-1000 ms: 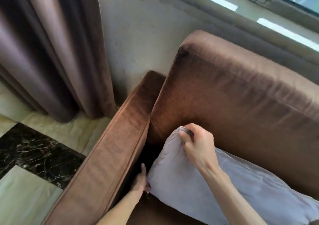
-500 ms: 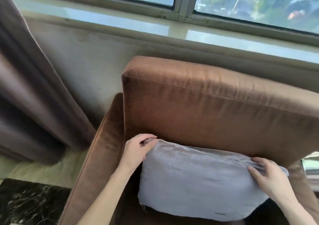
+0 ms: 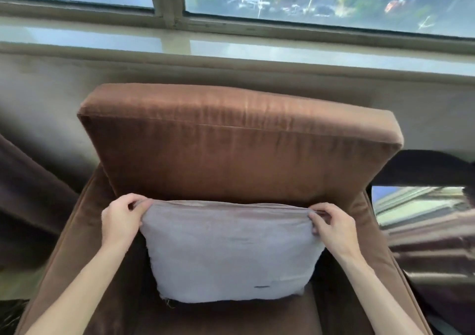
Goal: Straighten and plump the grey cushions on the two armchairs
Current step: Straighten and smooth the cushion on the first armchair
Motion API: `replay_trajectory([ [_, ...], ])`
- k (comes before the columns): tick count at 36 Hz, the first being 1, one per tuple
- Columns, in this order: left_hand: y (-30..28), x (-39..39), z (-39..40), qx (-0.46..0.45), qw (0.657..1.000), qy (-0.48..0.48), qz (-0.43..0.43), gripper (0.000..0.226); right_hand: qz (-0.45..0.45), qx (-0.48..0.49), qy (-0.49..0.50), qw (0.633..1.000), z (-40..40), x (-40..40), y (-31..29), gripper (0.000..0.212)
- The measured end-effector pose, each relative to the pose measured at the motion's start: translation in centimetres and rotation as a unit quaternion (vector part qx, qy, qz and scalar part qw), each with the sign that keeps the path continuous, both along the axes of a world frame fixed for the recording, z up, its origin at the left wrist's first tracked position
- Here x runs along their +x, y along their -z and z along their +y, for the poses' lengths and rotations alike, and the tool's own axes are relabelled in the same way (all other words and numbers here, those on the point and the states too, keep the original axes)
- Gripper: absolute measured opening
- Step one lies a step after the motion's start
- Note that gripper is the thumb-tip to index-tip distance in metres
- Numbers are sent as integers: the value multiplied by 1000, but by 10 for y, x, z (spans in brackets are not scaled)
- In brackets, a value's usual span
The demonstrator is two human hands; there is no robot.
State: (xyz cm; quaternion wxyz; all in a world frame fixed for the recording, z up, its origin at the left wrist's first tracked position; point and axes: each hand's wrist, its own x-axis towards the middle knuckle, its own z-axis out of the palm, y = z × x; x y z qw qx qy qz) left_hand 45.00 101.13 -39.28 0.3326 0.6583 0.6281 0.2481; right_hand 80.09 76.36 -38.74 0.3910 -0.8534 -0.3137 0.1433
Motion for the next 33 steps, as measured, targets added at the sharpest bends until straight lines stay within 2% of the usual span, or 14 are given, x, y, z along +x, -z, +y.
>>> replay_trajectory([
  [3,-21,19,-13,94,990,29,99,19,42,84,40,995,-28,6,11,24],
  [5,-37,49,-28,138,983,75,94,15,90,107,77,987,-48,6,30,31],
  [7,-45,91,-47,122,977,171,43,7,149,98,97,979,-63,3,57,36],
  [8,-45,114,-58,104,969,221,19,6,181,80,107,974,-68,1,72,38],
  [10,-41,161,-79,79,948,307,6,18,257,29,121,958,-75,-2,102,41],
  [13,-26,223,-108,68,908,409,66,54,350,-110,75,927,-87,-11,142,50],
  [15,-18,255,-122,61,881,455,113,71,367,-198,17,909,-94,-18,158,68],
  [17,-13,277,-133,63,858,484,161,68,379,-228,-15,897,-97,-21,171,87],
  [19,-9,289,-141,79,846,491,193,51,378,-223,-21,898,-97,-24,184,96],
  [21,-6,294,-144,86,861,466,184,36,345,-191,10,919,-93,-24,199,87],
  [23,-2,295,-143,102,878,440,160,27,283,-202,20,938,-88,-22,207,73],
  [27,3,291,-138,149,895,406,107,20,273,-272,9,923,-86,-16,197,46],
  [31,4,284,-135,195,890,397,112,23,229,-324,7,918,-92,-17,193,50],
  [33,3,279,-137,210,885,398,120,24,235,-323,-9,917,-90,-17,191,42],
])
